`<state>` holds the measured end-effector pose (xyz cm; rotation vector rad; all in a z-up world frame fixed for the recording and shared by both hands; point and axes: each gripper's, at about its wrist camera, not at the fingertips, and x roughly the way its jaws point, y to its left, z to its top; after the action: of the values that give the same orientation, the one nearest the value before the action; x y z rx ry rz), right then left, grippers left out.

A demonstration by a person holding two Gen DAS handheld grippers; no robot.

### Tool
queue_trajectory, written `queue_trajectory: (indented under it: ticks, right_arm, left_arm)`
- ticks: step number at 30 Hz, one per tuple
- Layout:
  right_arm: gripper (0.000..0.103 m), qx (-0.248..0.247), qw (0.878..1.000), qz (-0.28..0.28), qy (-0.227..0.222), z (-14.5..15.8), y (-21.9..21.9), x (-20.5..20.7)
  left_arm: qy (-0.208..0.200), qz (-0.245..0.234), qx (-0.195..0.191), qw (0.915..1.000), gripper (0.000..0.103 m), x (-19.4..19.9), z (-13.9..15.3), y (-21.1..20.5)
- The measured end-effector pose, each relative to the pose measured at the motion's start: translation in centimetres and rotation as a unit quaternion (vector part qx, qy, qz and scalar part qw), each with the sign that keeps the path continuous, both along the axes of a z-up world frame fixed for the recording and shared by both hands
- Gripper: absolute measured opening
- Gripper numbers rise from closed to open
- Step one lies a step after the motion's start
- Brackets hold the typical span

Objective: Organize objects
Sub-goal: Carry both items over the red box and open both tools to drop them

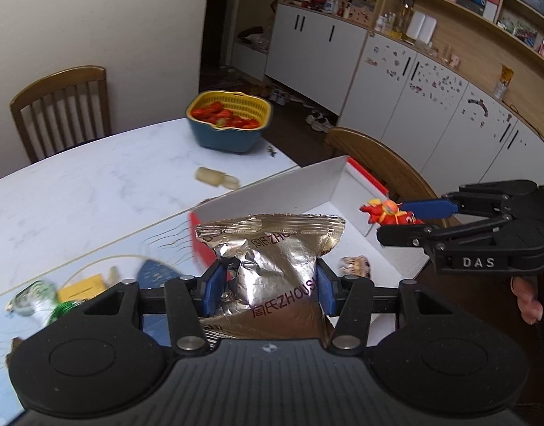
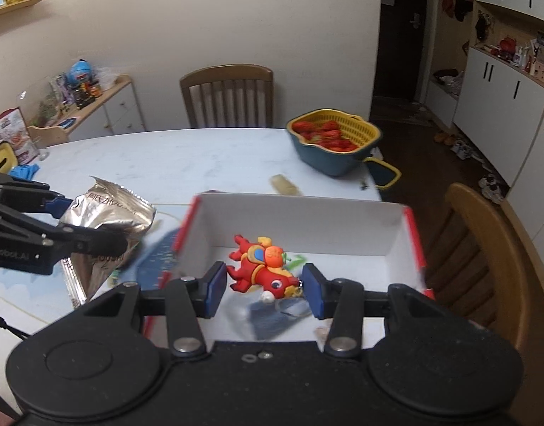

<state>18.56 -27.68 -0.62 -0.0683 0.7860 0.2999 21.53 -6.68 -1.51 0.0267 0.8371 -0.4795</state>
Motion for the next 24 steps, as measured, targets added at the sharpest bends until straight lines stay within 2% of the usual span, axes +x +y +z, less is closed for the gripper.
queue_trajectory:
  ticks: [7, 12, 16, 24]
  right_arm:
    - [0.045, -0.01, 1.0, -0.005, 0.008, -1.6, -3.5, 2.7]
    - [0.045, -0.014, 1.0, 0.0, 0.027, -3.5, -4.9, 5.0]
    - [0.045, -0.015, 0.999, 0.0, 0.05, -5.4, -5.6, 6.9]
    - [0.045, -0.035, 0.996, 0.021, 0.083, -8.0, -4.9, 9.6]
  left_arm:
    - [0.006, -0.023, 0.021, 0.9995, 0.052, 1.3, -1.5, -5.3]
    - [0.021, -0.036, 0.036, 0.9984, 0.052, 2.3, -3.6, -8.6]
    - [0.042, -0.037, 0.043, 0.9975, 0.052, 3.3, -5.5, -10.5]
    - [0.056, -0.046, 0.073, 0.9947, 0.052, 4.9, -8.5, -13.6]
